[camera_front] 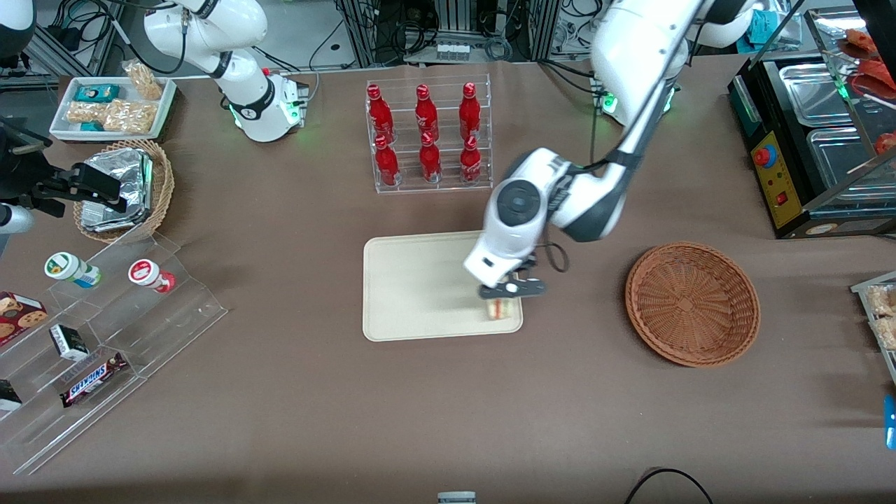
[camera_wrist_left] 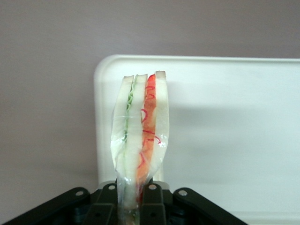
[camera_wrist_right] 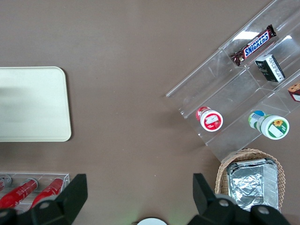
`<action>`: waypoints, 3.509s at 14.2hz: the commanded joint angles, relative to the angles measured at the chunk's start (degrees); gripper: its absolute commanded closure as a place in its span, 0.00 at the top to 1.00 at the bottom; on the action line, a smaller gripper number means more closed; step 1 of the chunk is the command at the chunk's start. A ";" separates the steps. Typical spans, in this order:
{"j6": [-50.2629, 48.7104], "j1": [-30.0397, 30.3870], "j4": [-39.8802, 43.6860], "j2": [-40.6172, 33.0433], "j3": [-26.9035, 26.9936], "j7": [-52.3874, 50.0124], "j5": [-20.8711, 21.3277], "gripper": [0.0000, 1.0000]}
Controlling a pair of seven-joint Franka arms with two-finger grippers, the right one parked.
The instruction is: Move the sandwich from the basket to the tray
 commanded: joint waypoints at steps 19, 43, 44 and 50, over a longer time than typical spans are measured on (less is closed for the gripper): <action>-13.24 -8.41 10.87 -0.50 2.44 -10.59 0.79 1.00; -33.05 34.99 -9.88 -33.56 -4.13 37.91 -0.26 1.00; -33.49 36.40 -9.44 -34.27 -4.49 39.84 -0.26 1.00; -33.58 37.47 -2.86 -34.27 -0.99 43.99 -0.17 1.00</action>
